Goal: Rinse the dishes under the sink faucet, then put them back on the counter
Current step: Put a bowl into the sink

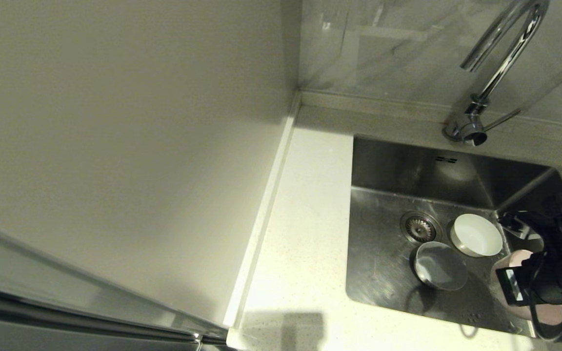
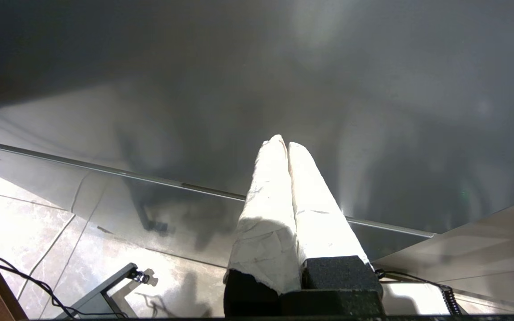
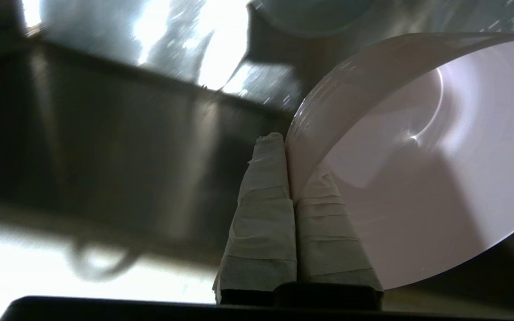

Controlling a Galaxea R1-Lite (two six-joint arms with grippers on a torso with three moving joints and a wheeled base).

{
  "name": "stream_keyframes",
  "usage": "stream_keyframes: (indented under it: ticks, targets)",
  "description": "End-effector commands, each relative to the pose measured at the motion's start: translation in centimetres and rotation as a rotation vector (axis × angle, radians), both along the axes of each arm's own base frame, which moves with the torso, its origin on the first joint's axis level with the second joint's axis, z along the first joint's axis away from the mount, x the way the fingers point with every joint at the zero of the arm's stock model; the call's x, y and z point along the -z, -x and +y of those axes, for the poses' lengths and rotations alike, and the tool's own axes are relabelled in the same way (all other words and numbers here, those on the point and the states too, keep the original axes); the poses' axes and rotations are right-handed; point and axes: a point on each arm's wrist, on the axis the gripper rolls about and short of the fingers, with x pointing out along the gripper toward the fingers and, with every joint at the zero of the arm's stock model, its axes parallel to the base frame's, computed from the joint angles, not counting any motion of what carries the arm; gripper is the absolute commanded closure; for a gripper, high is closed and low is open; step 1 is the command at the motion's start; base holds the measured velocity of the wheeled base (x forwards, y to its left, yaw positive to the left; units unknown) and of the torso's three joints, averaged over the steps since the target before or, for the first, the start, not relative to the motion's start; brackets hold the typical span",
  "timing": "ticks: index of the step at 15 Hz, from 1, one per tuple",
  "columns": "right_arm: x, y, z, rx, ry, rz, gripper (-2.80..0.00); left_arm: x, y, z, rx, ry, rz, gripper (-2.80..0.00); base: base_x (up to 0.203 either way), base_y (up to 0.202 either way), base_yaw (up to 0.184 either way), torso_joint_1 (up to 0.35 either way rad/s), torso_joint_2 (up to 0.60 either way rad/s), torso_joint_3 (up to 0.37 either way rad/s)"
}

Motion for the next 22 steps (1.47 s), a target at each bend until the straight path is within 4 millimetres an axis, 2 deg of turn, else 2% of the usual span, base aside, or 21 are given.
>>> stream_keyframes:
  ticks: [1, 5, 8, 14, 22]
  targets:
    - [2.2, -1.4, 0.7, 0.000, 0.050, 0.026, 0.00, 0.0, 0.0, 0.0, 0.000, 0.001, -0.003, 0.00, 0.000, 0.000, 0.000, 0.000, 0.00, 0.000]
    - [5.0, -4.4, 1.4, 0.057, 0.065, 0.051, 0.00, 0.0, 0.0, 0.0, -0.002, 0.001, -0.003, 0.00, 0.000, 0.000, 0.000, 0.000, 0.00, 0.000]
    - [7.0, -5.9, 1.6, 0.066, 0.078, 0.052, 0.00, 0.0, 0.0, 0.0, 0.001, 0.001, -0.003, 0.00, 0.000, 0.000, 0.000, 0.000, 0.00, 0.000]
    - [12.1, -8.5, 2.5, 0.102, 0.063, 0.085, 0.00, 0.0, 0.0, 0.0, 0.000, 0.001, -0.003, 0.00, 0.000, 0.000, 0.000, 0.000, 0.00, 0.000]
    - [12.4, -9.0, 2.8, 0.115, 0.048, 0.080, 0.00, 0.0, 0.0, 0.0, 0.000, 0.001, -0.003, 0.00, 0.000, 0.000, 0.000, 0.000, 0.00, 0.000]
